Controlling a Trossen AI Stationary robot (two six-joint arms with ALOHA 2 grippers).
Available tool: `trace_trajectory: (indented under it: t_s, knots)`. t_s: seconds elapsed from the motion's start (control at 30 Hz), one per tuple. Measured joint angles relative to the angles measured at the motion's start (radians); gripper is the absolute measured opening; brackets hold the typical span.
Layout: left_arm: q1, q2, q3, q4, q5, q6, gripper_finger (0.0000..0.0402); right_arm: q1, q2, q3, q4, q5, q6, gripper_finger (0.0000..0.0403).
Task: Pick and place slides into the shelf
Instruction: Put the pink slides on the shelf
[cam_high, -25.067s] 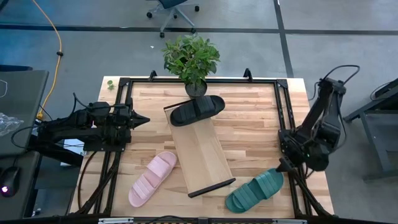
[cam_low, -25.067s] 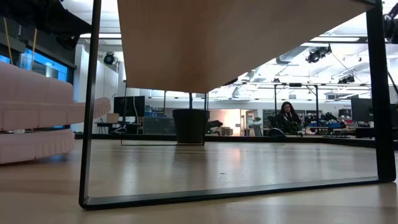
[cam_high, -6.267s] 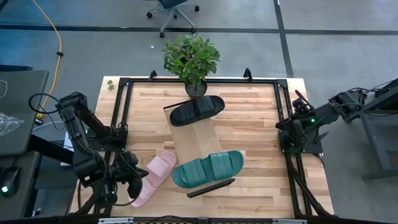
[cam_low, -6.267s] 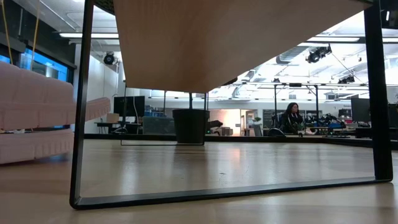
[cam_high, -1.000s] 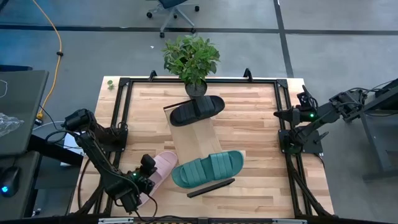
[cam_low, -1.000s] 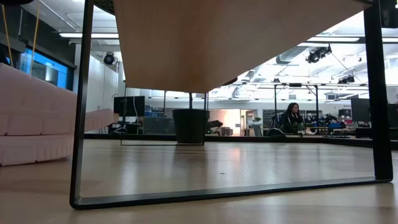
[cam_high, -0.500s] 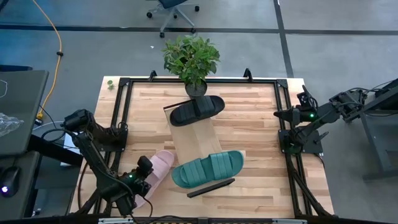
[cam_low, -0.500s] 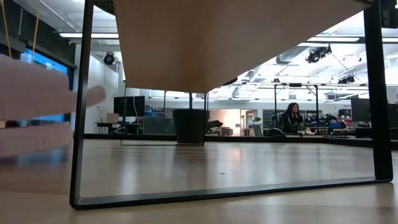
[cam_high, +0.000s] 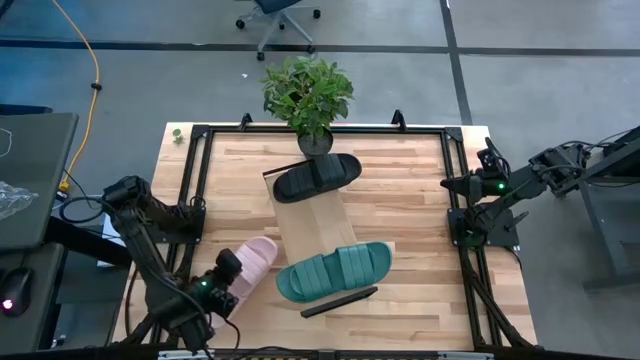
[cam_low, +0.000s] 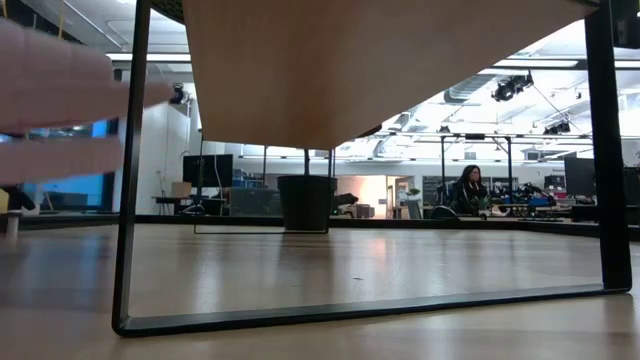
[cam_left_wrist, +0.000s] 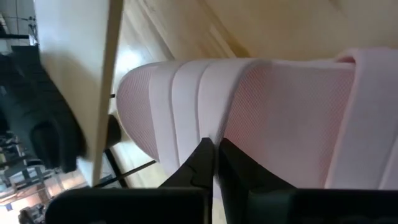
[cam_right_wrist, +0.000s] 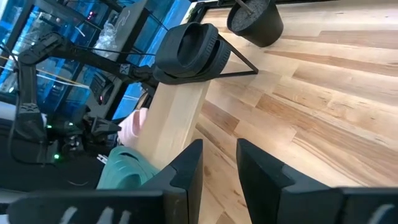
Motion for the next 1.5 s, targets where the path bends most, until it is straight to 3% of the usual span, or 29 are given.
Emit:
trace_trajectory:
  t_s: [0.43, 0.87, 1.5]
  knots:
    - [-0.027, 0.0, 0.114, -0.168, 0.039, 0.018, 0.0, 0.0, 0.0, 0.0, -0.003, 0.0, -0.034, 0.0087]
    - [-0.025, -0.004, 0.212, -0.165, 0.026, 0.159, 0.0, 0.0, 0.0, 0.0, -0.01, 0.0, -0.042, 0.0087]
    - [-0.024, -0.224, 0.212, -0.165, 0.035, 0.175, 0.0, 0.0, 0.0, 0.0, -0.031, -0.004, -0.042, 0.0087]
